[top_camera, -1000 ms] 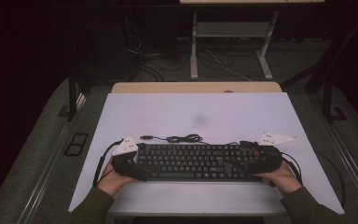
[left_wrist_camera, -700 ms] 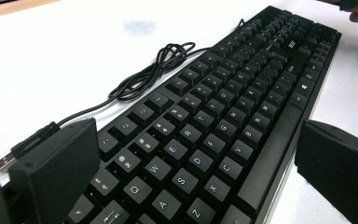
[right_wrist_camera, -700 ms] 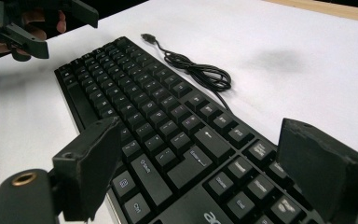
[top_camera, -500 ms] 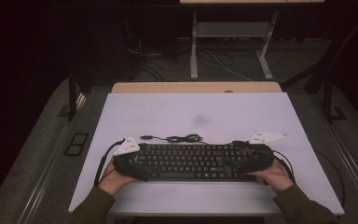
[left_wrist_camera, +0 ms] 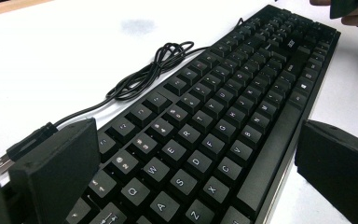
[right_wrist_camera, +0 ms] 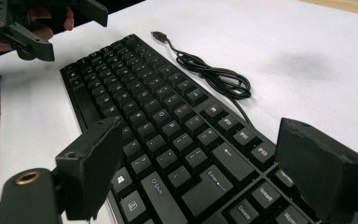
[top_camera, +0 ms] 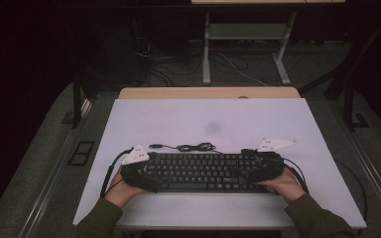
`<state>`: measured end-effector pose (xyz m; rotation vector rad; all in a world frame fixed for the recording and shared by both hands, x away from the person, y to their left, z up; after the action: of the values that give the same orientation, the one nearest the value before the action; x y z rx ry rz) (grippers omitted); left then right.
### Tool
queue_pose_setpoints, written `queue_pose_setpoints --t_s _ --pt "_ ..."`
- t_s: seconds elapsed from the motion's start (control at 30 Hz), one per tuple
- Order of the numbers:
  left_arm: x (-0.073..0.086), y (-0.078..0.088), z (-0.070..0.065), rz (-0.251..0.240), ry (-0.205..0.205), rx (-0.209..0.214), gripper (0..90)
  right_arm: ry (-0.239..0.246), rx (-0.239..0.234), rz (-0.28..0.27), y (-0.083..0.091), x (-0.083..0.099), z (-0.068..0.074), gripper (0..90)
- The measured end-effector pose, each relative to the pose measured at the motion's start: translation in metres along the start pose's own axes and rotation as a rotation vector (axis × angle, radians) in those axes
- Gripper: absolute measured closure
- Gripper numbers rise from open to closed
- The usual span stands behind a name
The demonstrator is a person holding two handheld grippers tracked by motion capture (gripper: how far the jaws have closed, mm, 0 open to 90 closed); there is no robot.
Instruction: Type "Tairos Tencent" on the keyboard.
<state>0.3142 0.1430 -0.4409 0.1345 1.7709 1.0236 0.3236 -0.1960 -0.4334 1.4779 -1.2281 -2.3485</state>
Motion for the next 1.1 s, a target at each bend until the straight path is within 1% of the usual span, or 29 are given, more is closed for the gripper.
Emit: queue_pose_setpoints --t_s 0.2,0.37,0.53,0.6,0.63,0.67,0.73,0.77,0.8,0.83,1.1 --pt "-0.001 -0.001 -0.001 0.002 0.000 0.004 0.0 0.000 0.003 -0.007 -0.003 -0.004 0.001 14.7" --pt "-0.001 -0.002 -0.001 0.000 -0.002 0.006 0.0 0.001 0.000 0.001 -0.008 -0.008 0.002 16.0" --pt "-0.002 -0.003 -0.001 0.002 -0.002 0.006 0.0 0.005 -0.021 0.009 -0.011 -0.008 0.004 28.6" --pt "-0.002 -0.003 -0.001 0.002 -0.006 0.005 0.0 0.009 -0.029 0.022 -0.011 -0.007 0.004 37.0" --pt "-0.002 -0.003 -0.002 0.005 -0.007 0.005 0.0 0.015 -0.044 0.034 -0.012 -0.007 0.005 42.4" --pt "-0.002 -0.004 -0.002 0.006 -0.007 0.006 0.0 0.015 -0.044 0.034 -0.012 -0.007 0.005 42.4" --pt "-0.003 -0.004 -0.002 0.005 -0.006 0.006 0.0 0.022 -0.047 0.041 -0.012 -0.006 0.006 47.4" --pt "-0.003 -0.004 -0.002 0.006 -0.009 0.006 0.0 0.030 -0.052 0.045 -0.013 -0.006 0.007 51.8" --pt "-0.003 -0.004 -0.002 0.007 -0.010 0.006 0.0 0.030 -0.052 0.045 -0.013 -0.006 0.007 51.8" --pt "-0.003 -0.004 -0.002 0.008 -0.012 0.006 0.0 0.032 -0.054 0.047 -0.014 -0.006 0.007 53.9" --pt "-0.003 -0.005 -0.002 0.009 -0.012 0.005 0.0 0.048 -0.065 0.069 -0.016 -0.003 0.010 74.9"
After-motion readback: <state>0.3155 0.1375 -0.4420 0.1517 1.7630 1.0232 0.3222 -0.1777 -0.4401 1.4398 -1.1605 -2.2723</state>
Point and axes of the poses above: each handheld gripper's, and its own axes: y roughly backward along the jaws, x roughly out of its underside, z roughly to its left, the point moved 4 cm from there along -y, roughly forward along the jaws, and after that the axes turned 13 degrees about z, right-handed, at the moved point
